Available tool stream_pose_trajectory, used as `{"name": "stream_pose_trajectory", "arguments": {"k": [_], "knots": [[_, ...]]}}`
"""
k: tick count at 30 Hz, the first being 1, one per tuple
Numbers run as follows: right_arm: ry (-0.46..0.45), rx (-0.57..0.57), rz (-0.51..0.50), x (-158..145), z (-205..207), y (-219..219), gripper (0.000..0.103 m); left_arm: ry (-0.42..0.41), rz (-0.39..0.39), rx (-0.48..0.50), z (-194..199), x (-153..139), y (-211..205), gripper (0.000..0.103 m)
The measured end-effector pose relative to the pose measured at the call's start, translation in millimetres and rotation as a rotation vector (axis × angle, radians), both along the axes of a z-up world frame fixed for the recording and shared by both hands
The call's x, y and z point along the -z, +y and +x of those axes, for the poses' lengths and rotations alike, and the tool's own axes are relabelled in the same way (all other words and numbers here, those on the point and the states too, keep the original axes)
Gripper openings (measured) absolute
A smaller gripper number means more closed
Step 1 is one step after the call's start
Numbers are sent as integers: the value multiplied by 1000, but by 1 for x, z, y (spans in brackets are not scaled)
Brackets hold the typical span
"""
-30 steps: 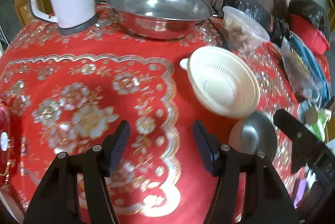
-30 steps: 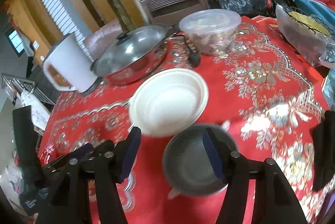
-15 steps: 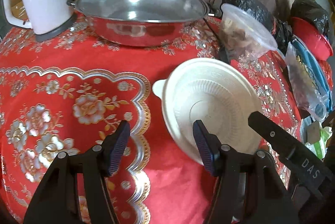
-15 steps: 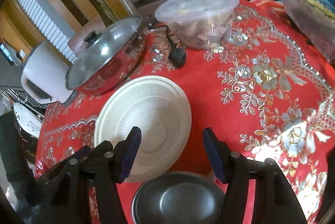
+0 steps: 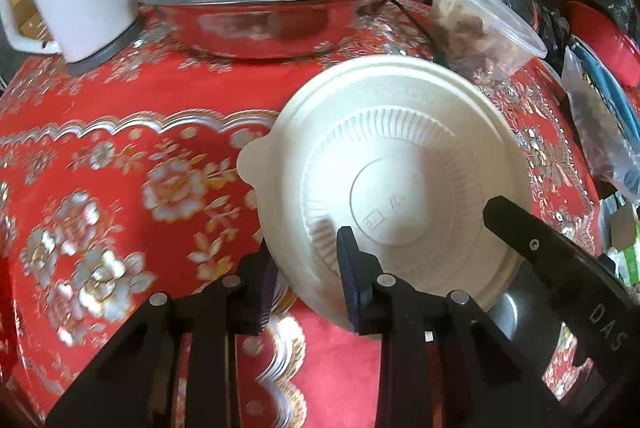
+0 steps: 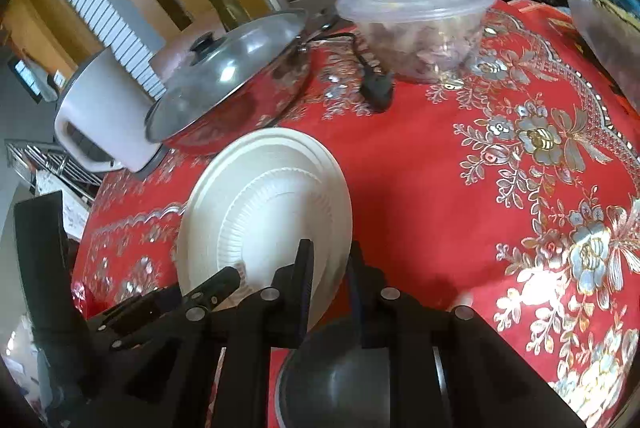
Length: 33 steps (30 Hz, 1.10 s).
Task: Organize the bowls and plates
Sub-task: 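Move both tools to the cream strainer bowl and grip its rim, then lift the cream strainer bowl with both tools and carry it to the red plates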
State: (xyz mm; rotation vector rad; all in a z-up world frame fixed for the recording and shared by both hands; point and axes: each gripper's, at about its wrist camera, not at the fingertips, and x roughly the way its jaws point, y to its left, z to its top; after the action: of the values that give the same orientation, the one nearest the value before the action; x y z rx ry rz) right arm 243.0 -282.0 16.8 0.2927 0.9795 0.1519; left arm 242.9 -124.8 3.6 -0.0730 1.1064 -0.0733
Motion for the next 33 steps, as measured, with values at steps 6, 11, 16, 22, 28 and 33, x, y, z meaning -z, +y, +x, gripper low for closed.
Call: {"name": "stream_pose_trajectory", "arguments": {"k": [6, 11, 16, 22, 28, 33], "knots": [[-24, -54, -7, -13, -30, 27, 18, -10, 0, -26, -33, -21, 26, 26], [-40, -95, -8, -24, -55, 47, 20, -31, -2, -44, -62, -33, 45, 26], [-49, -123, -30, -30, -80, 65, 20, -48, 10, -50, -90, -40, 59, 26], [-86, -147, -61, -37, -117, 84, 20, -80, 21, -47, -120, -42, 73, 26], [-135, -155, -91, -41, -151, 101, 21, -133, 30, -61, -151, -43, 87, 26], [-146, -168, -78, -34, -174, 109, 21, -160, 27, -67, -176, -41, 99, 26]]}}
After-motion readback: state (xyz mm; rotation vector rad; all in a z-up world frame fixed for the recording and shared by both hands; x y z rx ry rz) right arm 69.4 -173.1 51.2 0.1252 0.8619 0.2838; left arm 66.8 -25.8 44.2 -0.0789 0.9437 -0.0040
